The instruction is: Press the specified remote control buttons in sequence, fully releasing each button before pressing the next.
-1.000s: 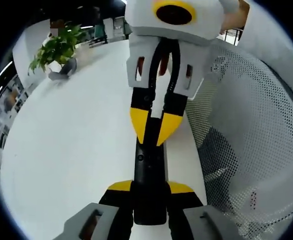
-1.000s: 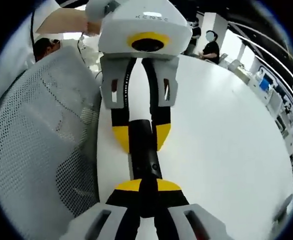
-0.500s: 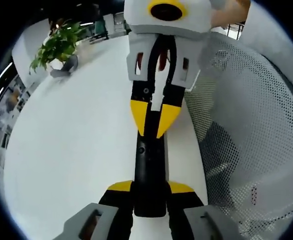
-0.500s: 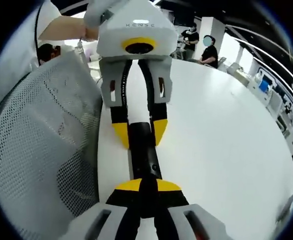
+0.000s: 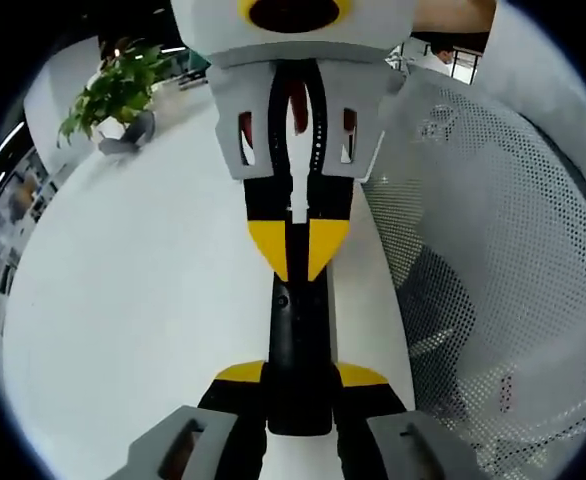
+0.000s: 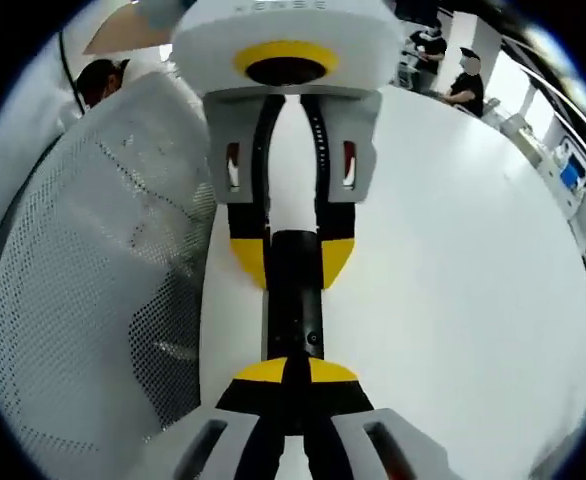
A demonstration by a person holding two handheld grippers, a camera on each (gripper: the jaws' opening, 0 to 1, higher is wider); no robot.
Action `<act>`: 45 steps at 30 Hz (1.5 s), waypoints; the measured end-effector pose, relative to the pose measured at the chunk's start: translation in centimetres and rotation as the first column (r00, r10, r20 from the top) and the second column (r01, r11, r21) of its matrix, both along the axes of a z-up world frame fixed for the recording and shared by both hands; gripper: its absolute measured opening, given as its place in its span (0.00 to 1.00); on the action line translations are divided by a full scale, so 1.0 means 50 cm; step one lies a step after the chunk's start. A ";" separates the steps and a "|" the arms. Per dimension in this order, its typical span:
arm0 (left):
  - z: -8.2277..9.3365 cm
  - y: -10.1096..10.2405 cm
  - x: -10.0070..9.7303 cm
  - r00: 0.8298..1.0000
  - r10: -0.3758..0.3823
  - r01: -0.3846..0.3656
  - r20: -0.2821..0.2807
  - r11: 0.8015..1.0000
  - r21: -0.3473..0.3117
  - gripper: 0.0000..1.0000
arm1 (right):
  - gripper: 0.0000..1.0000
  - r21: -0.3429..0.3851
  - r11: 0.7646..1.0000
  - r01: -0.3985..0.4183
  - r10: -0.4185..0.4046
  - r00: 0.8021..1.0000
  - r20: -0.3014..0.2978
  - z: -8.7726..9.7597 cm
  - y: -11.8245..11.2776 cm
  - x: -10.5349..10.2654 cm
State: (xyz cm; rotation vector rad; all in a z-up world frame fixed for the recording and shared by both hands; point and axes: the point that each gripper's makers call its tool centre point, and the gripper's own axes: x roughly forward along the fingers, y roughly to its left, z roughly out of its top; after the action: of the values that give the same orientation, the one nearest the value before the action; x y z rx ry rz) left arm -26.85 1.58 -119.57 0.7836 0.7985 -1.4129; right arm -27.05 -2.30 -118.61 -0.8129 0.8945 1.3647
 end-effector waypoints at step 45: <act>0.000 -0.002 -0.002 1.000 0.021 -0.020 -0.006 0.998 0.061 0.24 | 0.00 0.107 0.990 0.090 -0.091 0.996 -0.001 0.004 -0.009 0.002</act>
State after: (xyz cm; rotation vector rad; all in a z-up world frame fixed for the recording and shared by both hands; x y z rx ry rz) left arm -26.96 1.48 -119.57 0.8157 0.8562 -1.3791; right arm -26.94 -2.77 -118.40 -0.6848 0.8385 1.3197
